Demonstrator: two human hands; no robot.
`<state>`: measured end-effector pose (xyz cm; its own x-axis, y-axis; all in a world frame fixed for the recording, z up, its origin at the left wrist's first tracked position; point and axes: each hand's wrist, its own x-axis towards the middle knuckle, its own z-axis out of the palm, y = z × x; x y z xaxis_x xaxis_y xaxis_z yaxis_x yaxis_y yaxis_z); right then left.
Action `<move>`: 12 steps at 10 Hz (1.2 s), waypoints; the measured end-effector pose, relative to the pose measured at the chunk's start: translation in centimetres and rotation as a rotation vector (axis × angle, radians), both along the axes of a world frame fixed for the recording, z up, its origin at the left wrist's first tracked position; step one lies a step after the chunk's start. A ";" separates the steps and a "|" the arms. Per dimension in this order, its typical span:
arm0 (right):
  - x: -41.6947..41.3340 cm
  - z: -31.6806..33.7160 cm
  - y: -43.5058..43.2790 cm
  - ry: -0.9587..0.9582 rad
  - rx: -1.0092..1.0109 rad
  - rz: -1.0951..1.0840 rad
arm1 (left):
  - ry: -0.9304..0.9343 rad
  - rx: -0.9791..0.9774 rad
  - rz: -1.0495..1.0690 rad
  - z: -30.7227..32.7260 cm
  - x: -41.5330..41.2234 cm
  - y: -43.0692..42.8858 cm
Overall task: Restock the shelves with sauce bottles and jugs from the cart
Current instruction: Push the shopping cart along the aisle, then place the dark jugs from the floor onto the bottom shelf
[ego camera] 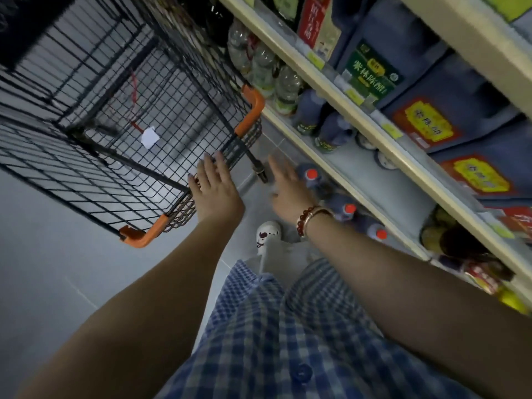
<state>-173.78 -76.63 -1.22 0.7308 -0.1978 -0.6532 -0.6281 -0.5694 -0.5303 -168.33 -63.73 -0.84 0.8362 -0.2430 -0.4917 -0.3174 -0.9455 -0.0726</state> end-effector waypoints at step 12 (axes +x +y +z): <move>-36.6 -35.4 -21.1 0.095 0.202 -1.097 | 0.785 -0.434 0.250 -33.6 -26.3 -33.5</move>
